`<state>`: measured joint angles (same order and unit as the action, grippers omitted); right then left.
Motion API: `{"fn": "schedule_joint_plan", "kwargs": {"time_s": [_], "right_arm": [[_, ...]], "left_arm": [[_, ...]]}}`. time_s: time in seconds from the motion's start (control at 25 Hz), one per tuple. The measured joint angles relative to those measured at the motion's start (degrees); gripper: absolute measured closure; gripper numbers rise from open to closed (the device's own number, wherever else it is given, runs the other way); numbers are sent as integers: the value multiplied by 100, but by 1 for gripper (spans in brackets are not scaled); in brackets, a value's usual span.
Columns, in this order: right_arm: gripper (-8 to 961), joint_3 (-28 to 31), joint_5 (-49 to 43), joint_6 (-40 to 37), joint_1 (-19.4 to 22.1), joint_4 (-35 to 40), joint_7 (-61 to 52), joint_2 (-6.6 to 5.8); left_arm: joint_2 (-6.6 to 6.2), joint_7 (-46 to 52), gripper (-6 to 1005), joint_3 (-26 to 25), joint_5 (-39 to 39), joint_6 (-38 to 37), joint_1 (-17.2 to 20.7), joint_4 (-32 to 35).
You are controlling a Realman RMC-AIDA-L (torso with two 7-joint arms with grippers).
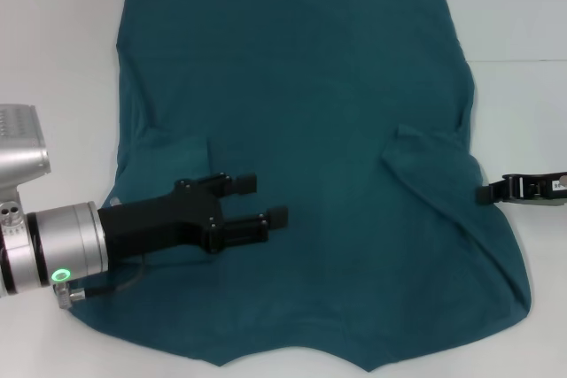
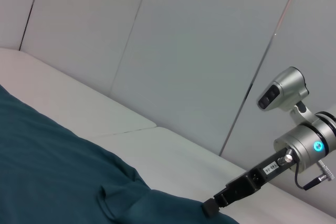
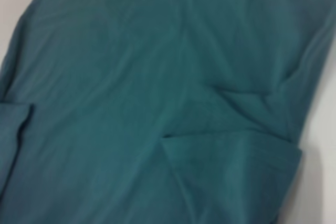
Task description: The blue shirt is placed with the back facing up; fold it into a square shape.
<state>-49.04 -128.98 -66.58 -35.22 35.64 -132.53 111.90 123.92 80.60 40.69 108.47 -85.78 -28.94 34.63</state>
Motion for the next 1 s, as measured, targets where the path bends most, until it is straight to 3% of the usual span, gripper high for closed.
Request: {"fn": "schedule_joint_plan", "kwargs": {"time_s": [0.52,0.8,1.0], "right_arm": [[943,-115,118,-496,-304,163,266,230],[942,-216,113,-919,-326,163,554,239],[822,-100,139,-1352,-310,217,712,187]], "left_arm": [[0,8,166,0,-11,61,-7,0],[0,8,165,0,-11,71,-6,0],[0,8,165,0,-16,69,-10,0]]}}
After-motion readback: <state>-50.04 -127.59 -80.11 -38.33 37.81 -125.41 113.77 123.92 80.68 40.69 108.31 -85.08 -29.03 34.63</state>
